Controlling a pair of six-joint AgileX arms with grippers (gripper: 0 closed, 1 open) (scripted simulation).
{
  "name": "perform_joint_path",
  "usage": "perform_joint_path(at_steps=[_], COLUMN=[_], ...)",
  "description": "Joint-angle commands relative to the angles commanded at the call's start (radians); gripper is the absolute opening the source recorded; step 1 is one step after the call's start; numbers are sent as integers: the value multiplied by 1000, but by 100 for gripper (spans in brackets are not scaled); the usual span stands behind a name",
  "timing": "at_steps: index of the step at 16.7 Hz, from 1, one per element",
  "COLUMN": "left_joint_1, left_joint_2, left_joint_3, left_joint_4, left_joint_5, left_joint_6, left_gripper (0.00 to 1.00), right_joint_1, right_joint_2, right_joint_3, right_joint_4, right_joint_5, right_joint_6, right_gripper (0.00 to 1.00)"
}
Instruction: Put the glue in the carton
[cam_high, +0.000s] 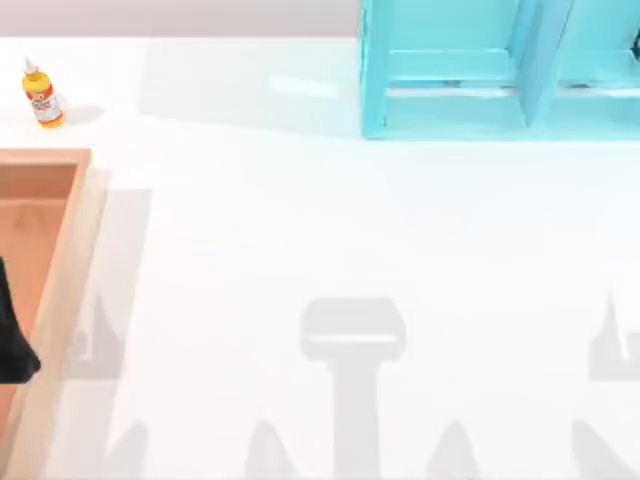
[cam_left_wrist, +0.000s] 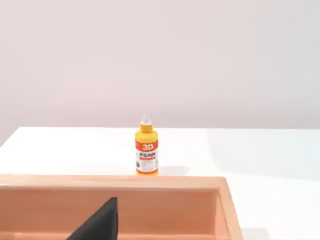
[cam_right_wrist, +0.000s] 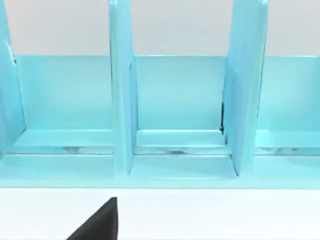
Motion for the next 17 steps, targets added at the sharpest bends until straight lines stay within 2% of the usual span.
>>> perform_joint_path(at_steps=[4,8,12,17], left_joint_1=[3,17,40,74], left_joint_2=[30,219,557,1094], left_joint_3=[20,132,311,585], left_joint_4=[10,67,157,293], left_joint_5=[3,21,48,87], left_joint_6=[1,10,23,42], left_gripper=[100,100,100,100], right_joint_1=[0,0,0,0], right_joint_2=[0,0,0,0], right_joint_3=[0,0,0,0], right_joint_4=[0,0,0,0], right_joint_5=[0,0,0,0], right_joint_6=[0,0,0,0], right_gripper=[100,100,100,100])
